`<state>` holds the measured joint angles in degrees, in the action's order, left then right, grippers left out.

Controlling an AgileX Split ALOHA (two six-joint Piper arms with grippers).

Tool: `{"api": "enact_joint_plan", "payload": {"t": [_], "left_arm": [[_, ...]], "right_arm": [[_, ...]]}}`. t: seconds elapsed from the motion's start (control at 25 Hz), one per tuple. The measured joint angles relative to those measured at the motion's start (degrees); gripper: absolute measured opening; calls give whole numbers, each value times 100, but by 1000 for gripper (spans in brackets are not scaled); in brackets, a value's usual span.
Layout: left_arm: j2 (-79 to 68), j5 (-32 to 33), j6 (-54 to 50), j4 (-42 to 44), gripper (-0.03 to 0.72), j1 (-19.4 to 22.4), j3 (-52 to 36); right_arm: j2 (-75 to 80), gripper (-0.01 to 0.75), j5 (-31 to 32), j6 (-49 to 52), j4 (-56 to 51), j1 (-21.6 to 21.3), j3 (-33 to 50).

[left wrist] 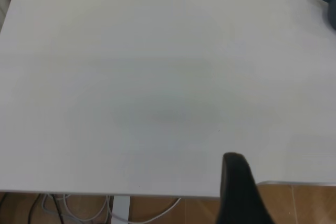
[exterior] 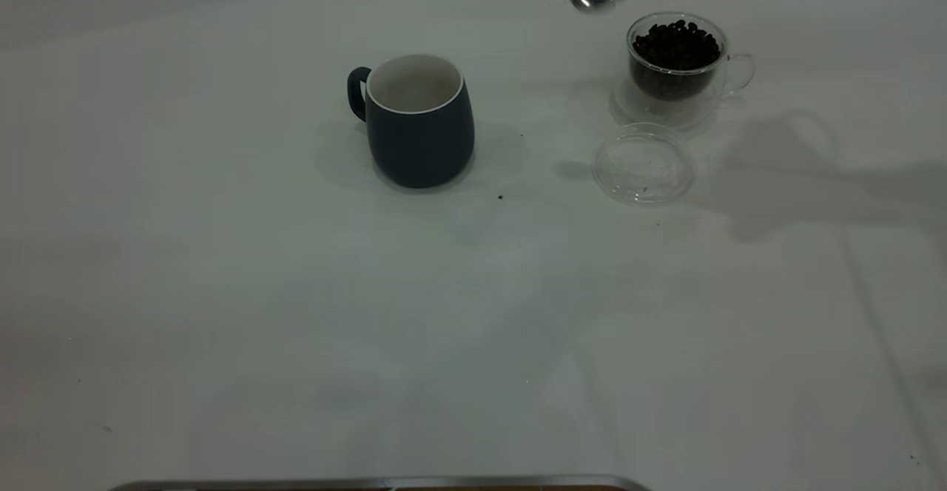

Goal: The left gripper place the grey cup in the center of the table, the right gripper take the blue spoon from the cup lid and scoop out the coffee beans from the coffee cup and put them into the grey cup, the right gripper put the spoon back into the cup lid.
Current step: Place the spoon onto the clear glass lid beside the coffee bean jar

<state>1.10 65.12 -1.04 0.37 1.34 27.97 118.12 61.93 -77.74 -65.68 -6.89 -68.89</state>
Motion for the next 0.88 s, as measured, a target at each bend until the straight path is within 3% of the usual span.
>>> {"api": "enact_joint_plan", "payload": {"t": [0.24, 0.56, 0.88], "left_arm": [[0, 0, 0, 0, 508, 0, 0], [0, 0, 0, 0, 508, 0, 0], [0, 0, 0, 0, 508, 0, 0]], "right_arm": [[791, 107, -251, 159, -154, -380, 319], [1593, 107, -880, 212, -726, -388, 319], [1949, 107, -913, 212, -1201, -388, 319]]}}
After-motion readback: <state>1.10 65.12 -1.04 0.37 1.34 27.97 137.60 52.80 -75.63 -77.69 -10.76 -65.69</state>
